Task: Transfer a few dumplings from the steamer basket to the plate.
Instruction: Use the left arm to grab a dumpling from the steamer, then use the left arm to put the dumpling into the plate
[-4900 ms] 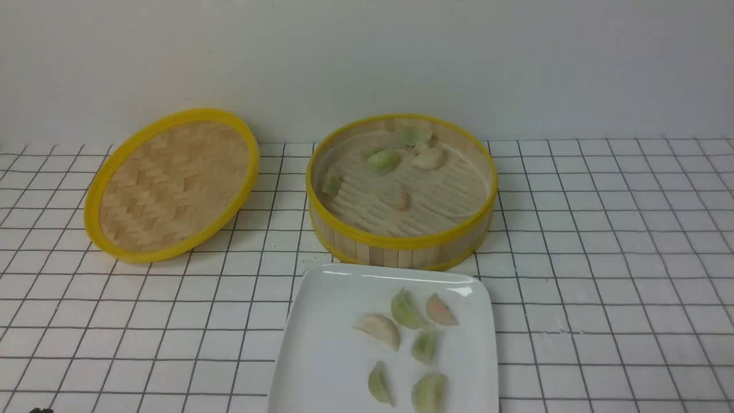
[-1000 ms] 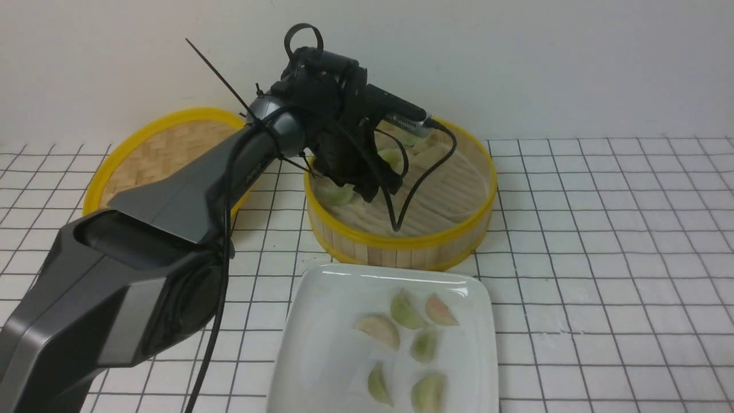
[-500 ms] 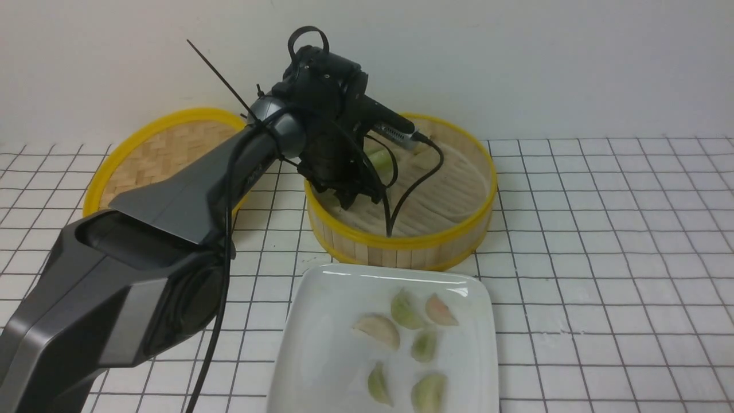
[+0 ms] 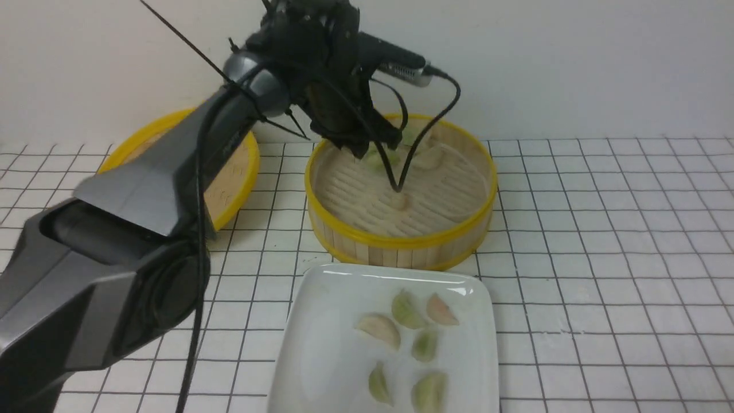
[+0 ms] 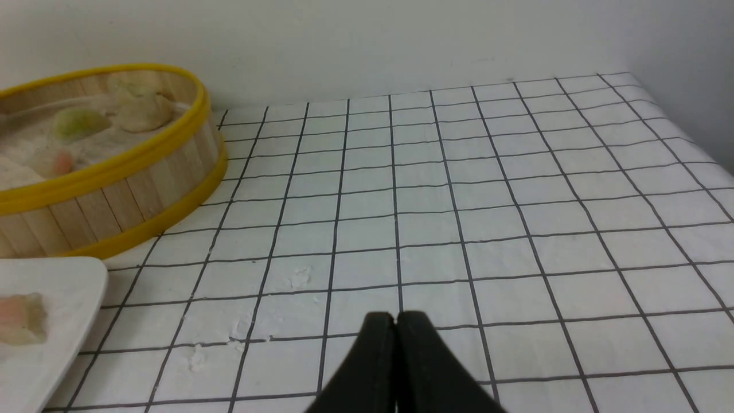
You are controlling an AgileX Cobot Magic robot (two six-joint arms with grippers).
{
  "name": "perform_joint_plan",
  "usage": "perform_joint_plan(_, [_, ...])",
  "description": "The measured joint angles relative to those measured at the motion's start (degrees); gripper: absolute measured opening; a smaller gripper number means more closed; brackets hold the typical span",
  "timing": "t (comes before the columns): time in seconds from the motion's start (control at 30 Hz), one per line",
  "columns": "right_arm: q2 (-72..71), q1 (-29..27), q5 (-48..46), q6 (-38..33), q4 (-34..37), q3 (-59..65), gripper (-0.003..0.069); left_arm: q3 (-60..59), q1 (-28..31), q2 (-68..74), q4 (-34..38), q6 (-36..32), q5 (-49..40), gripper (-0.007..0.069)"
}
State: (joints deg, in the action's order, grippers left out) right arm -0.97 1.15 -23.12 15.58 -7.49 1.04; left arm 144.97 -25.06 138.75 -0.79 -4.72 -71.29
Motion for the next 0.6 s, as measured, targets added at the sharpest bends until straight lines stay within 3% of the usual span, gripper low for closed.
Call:
perform_joint_plan(0.1, [0.0, 0.0, 0.0, 0.0, 0.0, 0.0, -0.0015, -5.1, 0.0, -9.07, 3.66, -0.01, 0.0, 0.0179])
perform_joint_plan(0.3, [0.0, 0.0, 0.02, 0.0, 0.0, 0.0, -0.0015, -28.74, -0.07, -30.52, 6.64, 0.06, 0.0, 0.0179])
perform_joint_plan(0.47, [0.0, 0.0, 0.07, 0.0, 0.0, 0.0, -0.0015, -60.07, -0.08, -47.17, 9.44, 0.18, 0.39, 0.0179])
perform_joint_plan(0.6, [0.0, 0.0, 0.09, 0.0, 0.0, 0.01, -0.0015, -76.94, -0.22, -52.45, 13.46, -0.3, 11.58, 0.0179])
